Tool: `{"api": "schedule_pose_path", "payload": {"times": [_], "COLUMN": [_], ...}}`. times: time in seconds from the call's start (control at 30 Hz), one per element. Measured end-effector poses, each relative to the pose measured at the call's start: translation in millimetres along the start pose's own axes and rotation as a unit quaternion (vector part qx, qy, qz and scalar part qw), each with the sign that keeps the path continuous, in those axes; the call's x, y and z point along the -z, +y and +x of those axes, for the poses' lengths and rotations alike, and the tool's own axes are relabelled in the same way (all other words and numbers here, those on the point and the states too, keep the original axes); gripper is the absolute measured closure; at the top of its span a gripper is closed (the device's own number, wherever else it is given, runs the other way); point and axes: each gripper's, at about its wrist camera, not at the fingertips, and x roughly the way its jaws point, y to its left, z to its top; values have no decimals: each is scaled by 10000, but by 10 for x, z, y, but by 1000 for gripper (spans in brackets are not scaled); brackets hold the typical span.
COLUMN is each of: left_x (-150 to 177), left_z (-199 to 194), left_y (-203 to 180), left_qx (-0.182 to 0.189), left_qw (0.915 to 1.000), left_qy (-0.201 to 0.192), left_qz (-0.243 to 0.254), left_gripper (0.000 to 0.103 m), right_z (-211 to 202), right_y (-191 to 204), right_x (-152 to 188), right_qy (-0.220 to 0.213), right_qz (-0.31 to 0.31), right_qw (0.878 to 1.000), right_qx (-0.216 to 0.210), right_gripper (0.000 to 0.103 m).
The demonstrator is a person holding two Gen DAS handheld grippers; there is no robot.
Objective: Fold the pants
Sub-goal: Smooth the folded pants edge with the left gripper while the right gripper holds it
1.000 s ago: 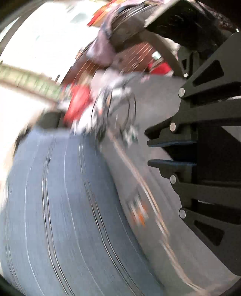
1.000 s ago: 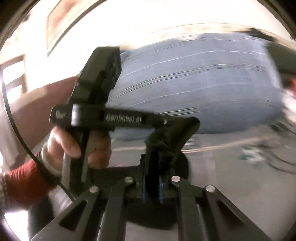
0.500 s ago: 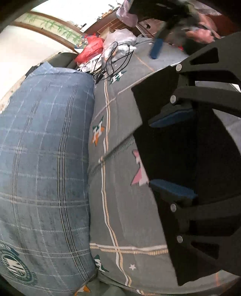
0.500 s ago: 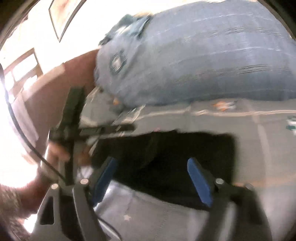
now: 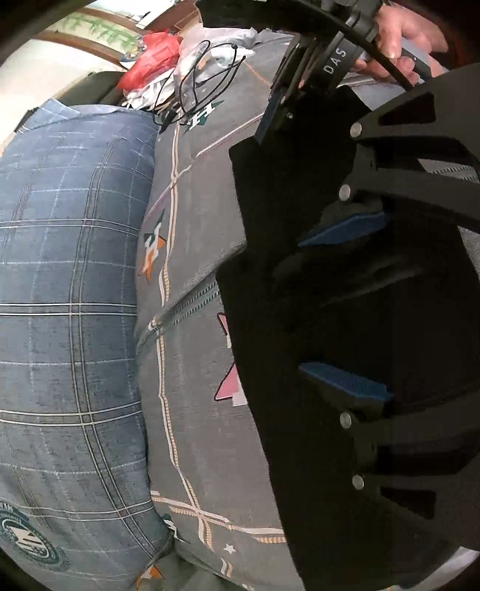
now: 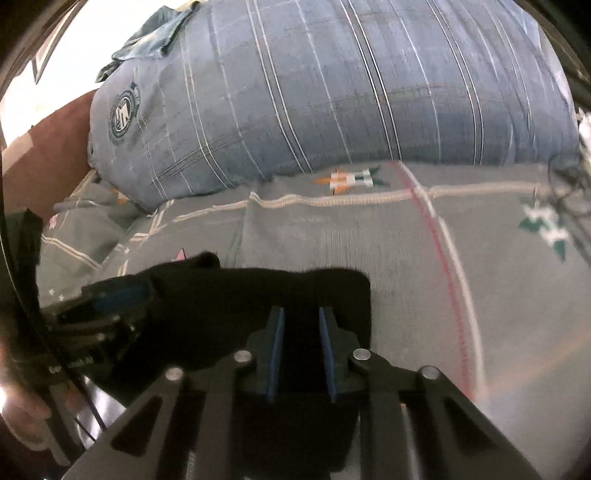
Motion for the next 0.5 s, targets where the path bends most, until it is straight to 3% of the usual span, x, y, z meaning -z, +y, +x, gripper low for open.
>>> {"api": "schedule_pose_path", "payload": {"times": [0.2, 0.3, 0.37, 0.43, 0.5], "left_x": [-7, 43, 75, 87, 104], "left_z": [-65, -60, -62, -96, -155], "left_y": [111, 74, 73, 94, 120], "left_qx": [153, 53, 69, 69, 15], "left_qw": [9997, 9998, 9997, 9996, 9996], "left_qy": [-14, -60, -126, -113, -113], "left_qz": [-211, -169, -218, -268, -248], "left_gripper": [39, 37, 37, 37, 35], "right_z": [-433, -440, -318, -340, -421], "right_y": [100, 183, 217, 253, 294], "right_x": [75, 243, 365, 396, 348], "right_qy": [-117, 45, 203, 93, 87], "right_qz": [-198, -291, -417, -432, -366], "right_qw": [9996, 9993, 9989, 9990, 9993], "right_qx": [-159, -236, 1, 116, -4], "right_gripper": [77, 75, 76, 76, 63]}}
